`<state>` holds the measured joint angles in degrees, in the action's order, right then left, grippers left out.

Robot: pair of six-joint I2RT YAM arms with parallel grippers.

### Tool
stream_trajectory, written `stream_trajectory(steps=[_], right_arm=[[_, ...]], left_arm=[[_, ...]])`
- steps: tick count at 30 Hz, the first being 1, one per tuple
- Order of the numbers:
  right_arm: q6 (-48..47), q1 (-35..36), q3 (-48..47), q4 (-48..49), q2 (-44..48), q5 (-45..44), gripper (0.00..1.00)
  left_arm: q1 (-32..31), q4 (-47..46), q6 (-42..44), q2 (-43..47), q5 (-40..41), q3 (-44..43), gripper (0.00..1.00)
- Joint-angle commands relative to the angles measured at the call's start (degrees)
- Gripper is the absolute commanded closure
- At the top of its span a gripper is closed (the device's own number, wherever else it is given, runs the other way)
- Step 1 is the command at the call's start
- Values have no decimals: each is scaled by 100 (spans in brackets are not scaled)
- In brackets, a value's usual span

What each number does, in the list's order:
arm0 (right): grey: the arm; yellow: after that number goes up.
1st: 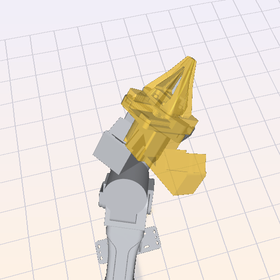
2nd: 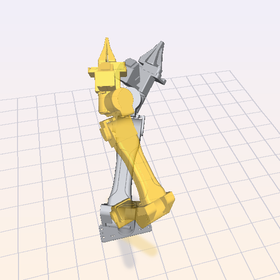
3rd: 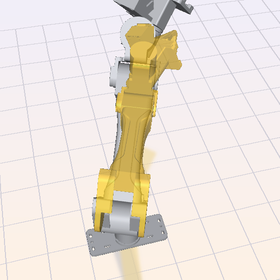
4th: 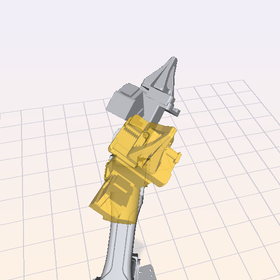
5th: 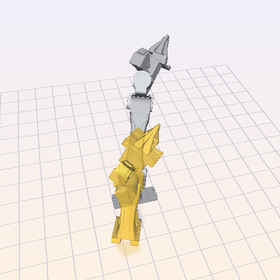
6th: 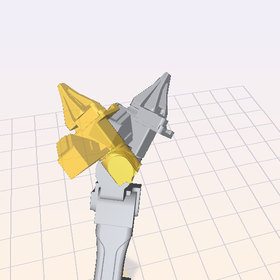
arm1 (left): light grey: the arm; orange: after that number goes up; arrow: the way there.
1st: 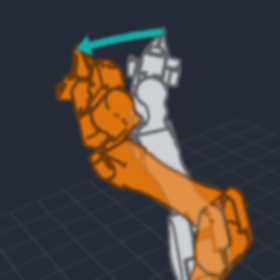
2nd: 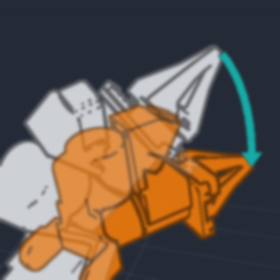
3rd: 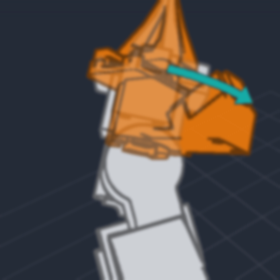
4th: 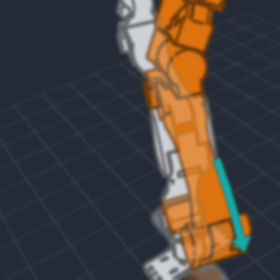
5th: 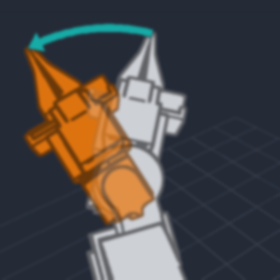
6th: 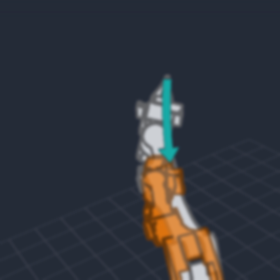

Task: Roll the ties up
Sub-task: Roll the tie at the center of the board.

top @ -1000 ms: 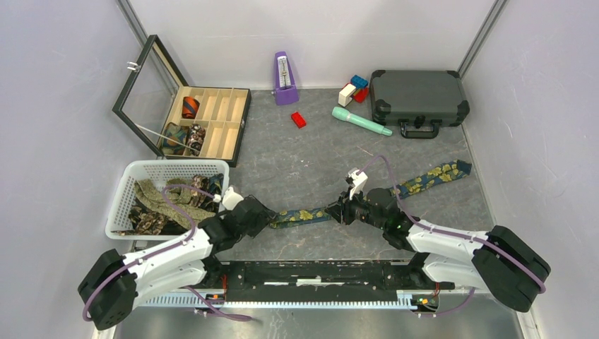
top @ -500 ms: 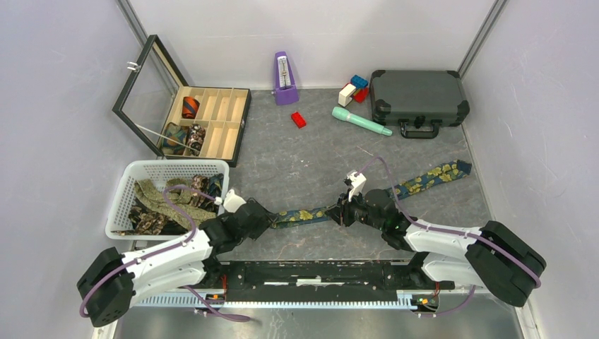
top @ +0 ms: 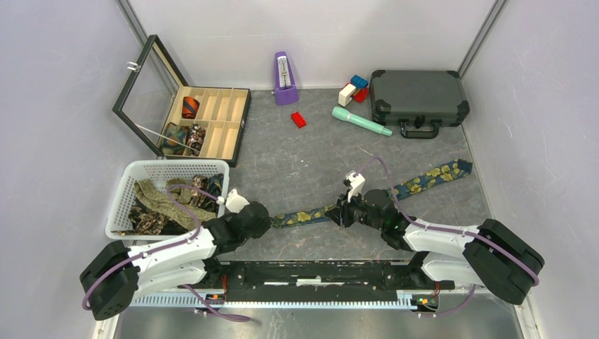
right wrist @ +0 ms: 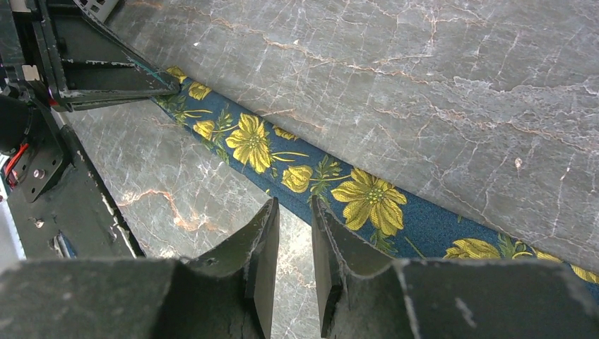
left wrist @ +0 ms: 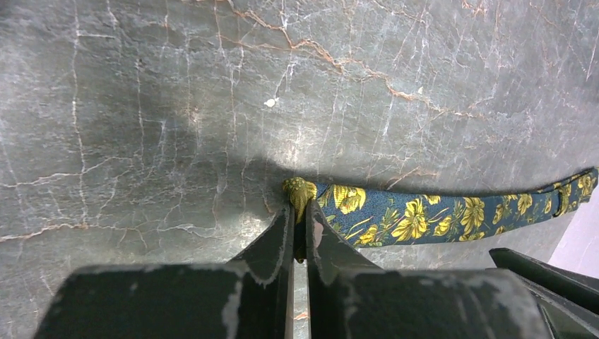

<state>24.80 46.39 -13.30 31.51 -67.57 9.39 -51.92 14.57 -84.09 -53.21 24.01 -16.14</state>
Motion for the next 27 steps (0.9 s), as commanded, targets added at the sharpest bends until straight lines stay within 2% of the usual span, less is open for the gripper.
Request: stream_trajectory(steps=[1, 9, 17, 27], right_arm=[[-54, 31, -72, 199, -32, 125, 71], [27, 371, -523, 244, -246, 194, 71], [621, 1038, -1405, 872, -1293, 254, 72], [1492, 1275, -2641, 1123, -2853, 92, 88]], left_arm=[[-64, -123, 180, 68, 276, 8, 95], [-72, 34, 1739, 694, 794, -124, 98], [-72, 18, 2728, 1305, 1128, -90, 98], [-72, 441, 3303, 1779, 1466, -196, 98]])
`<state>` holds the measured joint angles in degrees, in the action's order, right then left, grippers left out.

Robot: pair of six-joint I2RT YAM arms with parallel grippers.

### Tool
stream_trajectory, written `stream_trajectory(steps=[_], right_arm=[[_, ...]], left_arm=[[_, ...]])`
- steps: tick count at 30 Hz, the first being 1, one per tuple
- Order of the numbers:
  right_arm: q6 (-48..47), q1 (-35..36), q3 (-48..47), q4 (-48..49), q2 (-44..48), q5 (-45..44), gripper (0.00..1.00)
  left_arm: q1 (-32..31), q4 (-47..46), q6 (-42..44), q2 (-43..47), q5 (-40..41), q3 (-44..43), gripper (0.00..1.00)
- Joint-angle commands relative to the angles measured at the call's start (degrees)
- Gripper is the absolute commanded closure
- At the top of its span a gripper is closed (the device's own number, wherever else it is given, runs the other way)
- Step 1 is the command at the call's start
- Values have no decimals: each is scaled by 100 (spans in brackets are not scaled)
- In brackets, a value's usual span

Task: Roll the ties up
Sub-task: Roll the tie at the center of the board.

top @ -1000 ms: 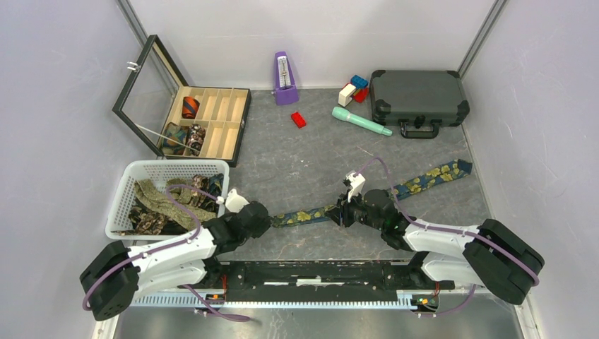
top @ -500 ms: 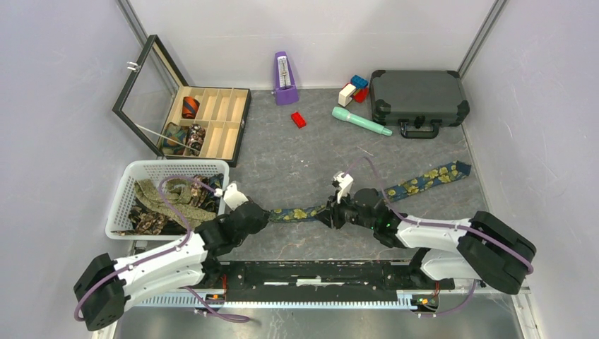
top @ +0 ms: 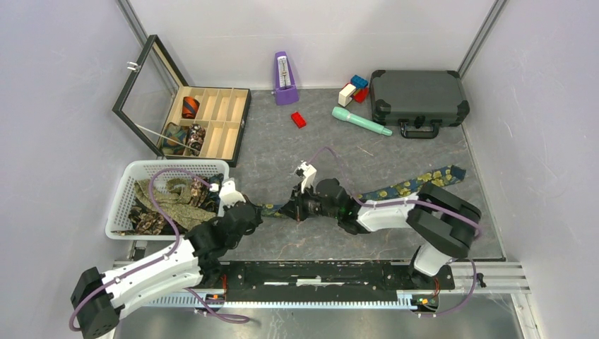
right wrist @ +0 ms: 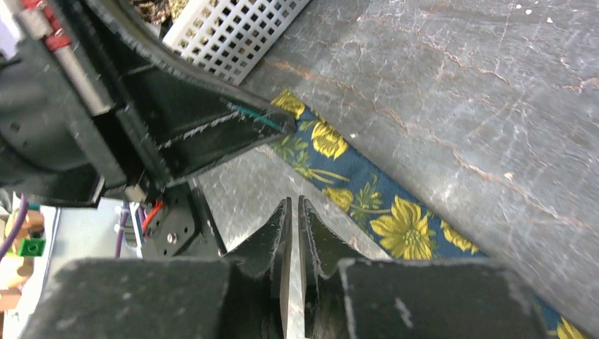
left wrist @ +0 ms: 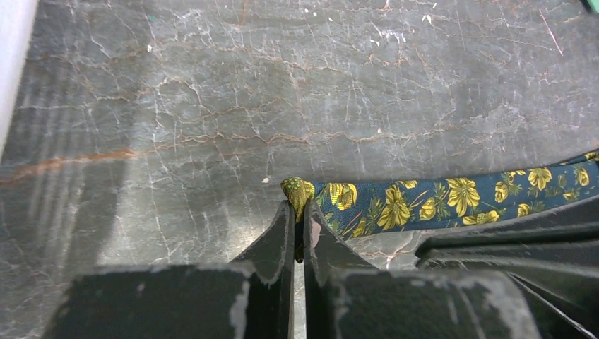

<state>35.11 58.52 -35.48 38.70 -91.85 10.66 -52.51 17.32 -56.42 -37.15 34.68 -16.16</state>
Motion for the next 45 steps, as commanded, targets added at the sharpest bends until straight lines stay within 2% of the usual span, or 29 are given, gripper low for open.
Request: stream_trajectory(steps=[1, 5, 15, 27, 45], right_arm=[[548, 71, -476, 487, -557, -31, 90], [724, 139, -773, 657, -1079, 8, 95], [618, 170, -1572, 500, -2002, 31, 97], [215, 177, -1491, -337, -1333, -300, 97], [447, 177, -2522, -267, -2697, -133, 99]], left_arm=[[-13, 170, 569, 216, 416, -192, 98], [-11, 240, 637, 332, 475, -225, 98], [-9, 378, 752, 257, 582, -297, 98], [-4, 985, 167, -733, 1258, -743, 98], [-5, 817, 180, -1145, 1164, -851, 98]])
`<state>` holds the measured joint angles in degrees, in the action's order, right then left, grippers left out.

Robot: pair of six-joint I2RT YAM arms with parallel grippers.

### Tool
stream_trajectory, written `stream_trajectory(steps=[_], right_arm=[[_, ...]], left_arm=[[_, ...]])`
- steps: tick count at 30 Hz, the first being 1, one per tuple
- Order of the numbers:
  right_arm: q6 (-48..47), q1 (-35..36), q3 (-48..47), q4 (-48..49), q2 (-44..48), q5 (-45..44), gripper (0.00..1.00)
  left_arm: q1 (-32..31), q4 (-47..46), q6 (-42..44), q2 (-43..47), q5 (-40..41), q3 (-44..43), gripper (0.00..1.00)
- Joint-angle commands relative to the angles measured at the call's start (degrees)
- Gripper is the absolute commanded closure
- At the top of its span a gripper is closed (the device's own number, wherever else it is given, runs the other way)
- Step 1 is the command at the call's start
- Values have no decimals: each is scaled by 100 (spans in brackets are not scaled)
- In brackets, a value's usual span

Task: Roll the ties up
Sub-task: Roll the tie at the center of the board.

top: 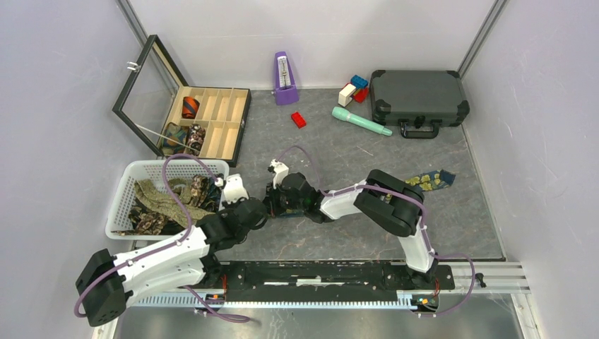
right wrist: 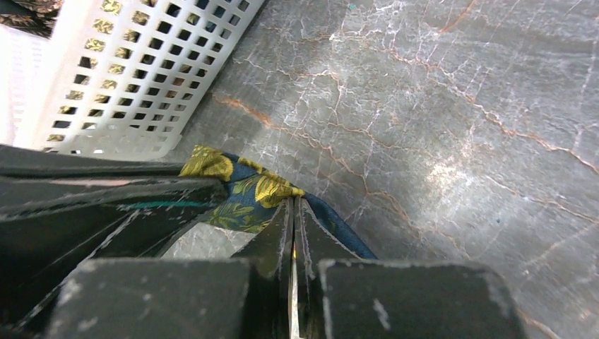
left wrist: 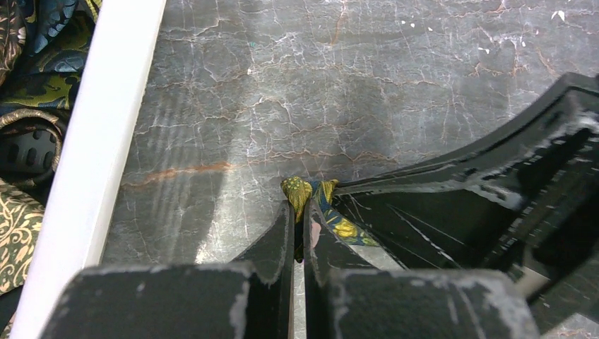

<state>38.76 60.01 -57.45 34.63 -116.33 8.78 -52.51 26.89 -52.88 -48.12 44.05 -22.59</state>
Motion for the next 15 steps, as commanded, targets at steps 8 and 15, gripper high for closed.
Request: stream_trajectory(steps=[8, 15], right_arm=[[169, 37, -354, 246, -343, 173, 99], [-27, 29, -83, 145, 120, 184, 98]], left_arm=[[-9, -130, -82, -291, 218, -343, 98], [-8, -136, -74, -468, 216, -395, 98]])
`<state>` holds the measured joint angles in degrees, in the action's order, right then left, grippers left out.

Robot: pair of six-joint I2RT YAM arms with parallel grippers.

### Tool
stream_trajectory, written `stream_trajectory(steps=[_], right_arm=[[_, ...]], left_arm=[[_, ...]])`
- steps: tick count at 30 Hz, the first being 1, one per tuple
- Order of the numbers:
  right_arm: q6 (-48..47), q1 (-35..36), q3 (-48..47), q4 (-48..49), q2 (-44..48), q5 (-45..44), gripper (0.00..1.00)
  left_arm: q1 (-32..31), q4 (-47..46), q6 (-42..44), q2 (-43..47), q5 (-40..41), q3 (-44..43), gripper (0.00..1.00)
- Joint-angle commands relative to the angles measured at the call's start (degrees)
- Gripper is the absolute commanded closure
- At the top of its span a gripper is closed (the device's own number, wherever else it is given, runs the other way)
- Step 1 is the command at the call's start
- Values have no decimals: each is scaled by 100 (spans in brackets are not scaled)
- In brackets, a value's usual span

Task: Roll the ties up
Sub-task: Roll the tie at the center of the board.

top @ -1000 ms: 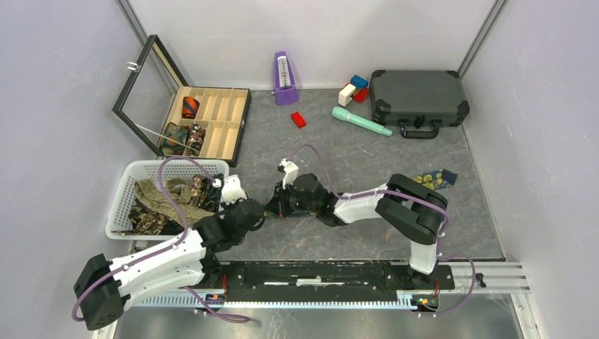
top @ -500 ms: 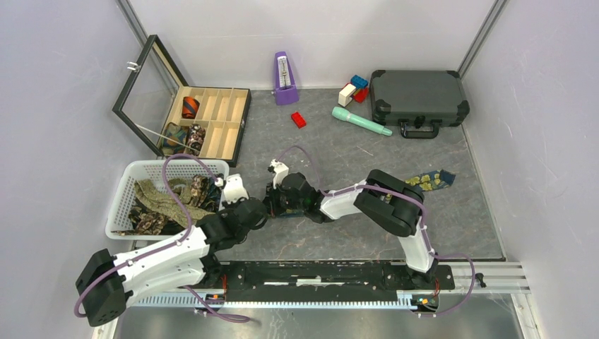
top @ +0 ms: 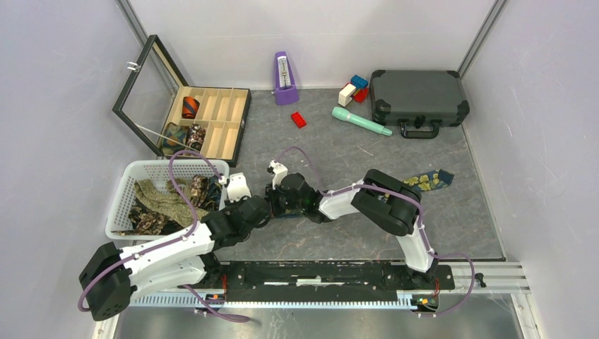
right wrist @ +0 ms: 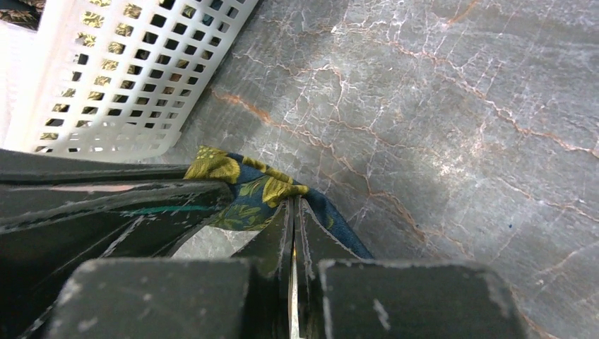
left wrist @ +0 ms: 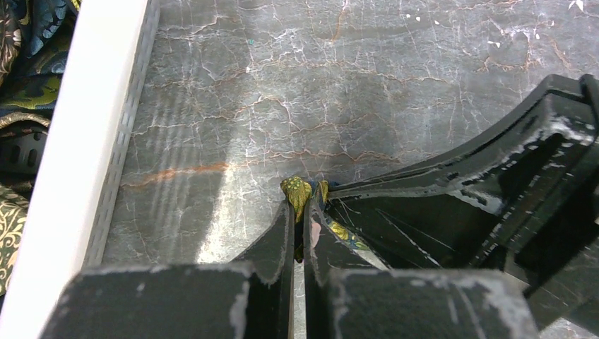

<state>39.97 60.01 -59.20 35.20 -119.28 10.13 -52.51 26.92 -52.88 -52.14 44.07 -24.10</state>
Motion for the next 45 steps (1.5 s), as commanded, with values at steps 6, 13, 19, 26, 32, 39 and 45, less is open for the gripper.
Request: stream_trajectory(steps=[6, 13, 19, 26, 32, 39, 45], right_arm=[[-278, 18, 252, -57, 713, 40, 97], [-720, -29, 656, -536, 1309, -317, 95], [-606, -33, 594, -372, 1050, -70, 95], [-362, -6, 214, -84, 503, 258, 95], [-218, 11, -336, 49, -11, 485, 95], [-114, 2, -594, 143, -316, 701, 95], [-238, -159, -21, 187, 155, 780, 94]], left_arm=[[-7, -91, -23, -95, 249, -270, 98], [-14, -29, 48, -66, 339, -297, 98], [-11, -33, 43, -103, 341, -314, 98], [-9, -29, 41, -165, 314, -340, 98], [-11, -31, 68, -238, 282, -382, 98], [-14, -44, 85, -391, 237, -452, 98], [-13, -247, 102, -657, 208, -450, 98]])
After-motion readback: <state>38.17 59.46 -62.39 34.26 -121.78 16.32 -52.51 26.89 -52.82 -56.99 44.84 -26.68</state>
